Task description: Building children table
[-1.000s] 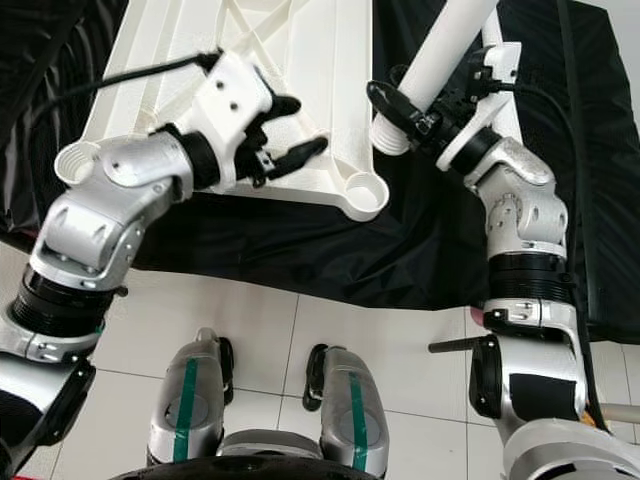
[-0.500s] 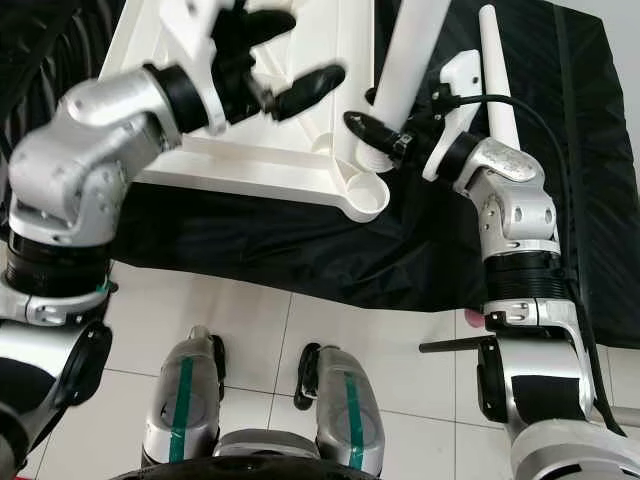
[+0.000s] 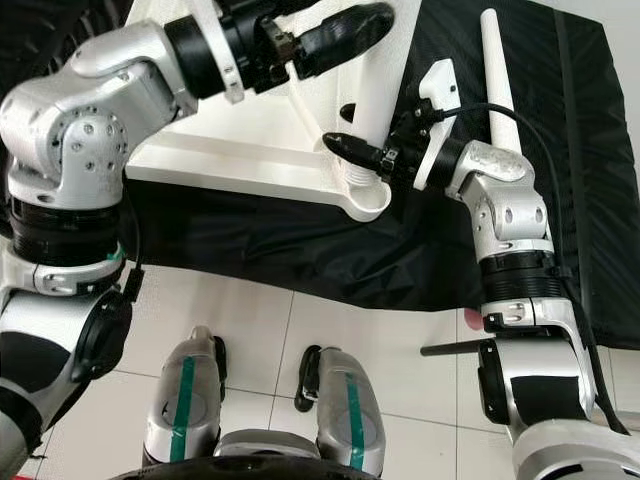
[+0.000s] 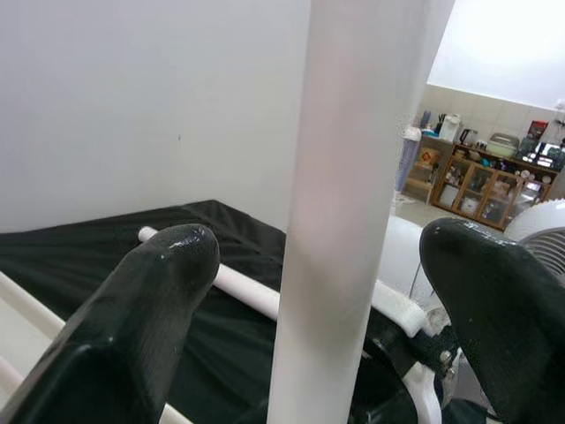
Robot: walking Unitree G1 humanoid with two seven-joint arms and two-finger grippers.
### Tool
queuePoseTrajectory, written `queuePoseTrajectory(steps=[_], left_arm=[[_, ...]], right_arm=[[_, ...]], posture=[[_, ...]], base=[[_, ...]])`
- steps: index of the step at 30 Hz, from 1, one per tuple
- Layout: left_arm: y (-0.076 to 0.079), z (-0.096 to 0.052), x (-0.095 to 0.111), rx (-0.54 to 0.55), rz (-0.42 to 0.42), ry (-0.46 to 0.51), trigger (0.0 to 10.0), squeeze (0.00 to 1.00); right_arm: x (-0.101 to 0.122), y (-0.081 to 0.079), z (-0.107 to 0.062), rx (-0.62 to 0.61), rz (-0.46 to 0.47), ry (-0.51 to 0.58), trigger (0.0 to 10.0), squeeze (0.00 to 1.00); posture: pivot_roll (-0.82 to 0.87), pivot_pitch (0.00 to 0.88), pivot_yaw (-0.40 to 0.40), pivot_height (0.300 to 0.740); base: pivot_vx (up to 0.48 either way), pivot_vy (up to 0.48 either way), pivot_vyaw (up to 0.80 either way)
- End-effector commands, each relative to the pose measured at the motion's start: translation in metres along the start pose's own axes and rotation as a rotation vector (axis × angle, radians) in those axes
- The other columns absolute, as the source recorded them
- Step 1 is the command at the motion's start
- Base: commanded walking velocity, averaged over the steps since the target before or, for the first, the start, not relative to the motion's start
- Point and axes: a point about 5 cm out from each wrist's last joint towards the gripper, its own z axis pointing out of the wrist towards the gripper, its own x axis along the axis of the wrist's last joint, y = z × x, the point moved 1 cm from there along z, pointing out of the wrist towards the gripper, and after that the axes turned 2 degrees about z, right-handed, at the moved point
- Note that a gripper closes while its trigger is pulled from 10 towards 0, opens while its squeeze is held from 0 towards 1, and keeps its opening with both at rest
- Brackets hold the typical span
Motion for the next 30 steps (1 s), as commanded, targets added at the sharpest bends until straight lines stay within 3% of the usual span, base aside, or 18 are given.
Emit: queuePoseTrajectory(steps=[1,15,27,28,29,30], left_arm=[[0.01,0.006,0.004,-0.14,-0.026,0.009,10.0,0.0],[0.014,0.02,0.015,-0.193,-0.07,0.015,10.0,0.0],[0.012,0.033,0.01,-0.18,-0.119,-0.065,10.0,0.0],[0.011,0.034,0.01,-0.17,-0.13,-0.063,1.0,0.0],[0.01,0.035,0.01,-0.161,-0.139,-0.062,0.0,0.0],[0.01,0.035,0.01,-0.161,-0.139,-0.062,0.0,0.0]], right_arm=[[0.003,-0.002,-0.003,0.034,-0.026,-0.008,10.0,0.0],[-0.002,-0.008,-0.002,0.09,-0.029,-0.04,10.0,0.0],[-0.002,-0.006,-0.005,0.1,-0.032,-0.065,10.0,0.0],[-0.001,-0.006,-0.005,0.1,-0.033,-0.066,10.0,0.0],[-0.001,-0.006,-0.006,0.1,-0.033,-0.066,10.0,0.0],[-0.001,-0.006,-0.006,0.1,-0.033,-0.066,10.0,0.0]], posture=[[0.12,0.0,-0.08,0.74],[0.11,0.0,-0.074,0.74],[0.11,0.006,-0.076,0.74],[0.11,0.006,-0.076,0.74],[0.1,0.006,-0.077,0.74],[0.1,0.006,-0.077,0.74]], base=[[0.0,0.0,0.0],[0.0,0.0,0.0],[0.0,0.0,0.0],[0.0,0.0,0.0],[0.0,0.0,0.0],[0.0,0.0,0.0]])
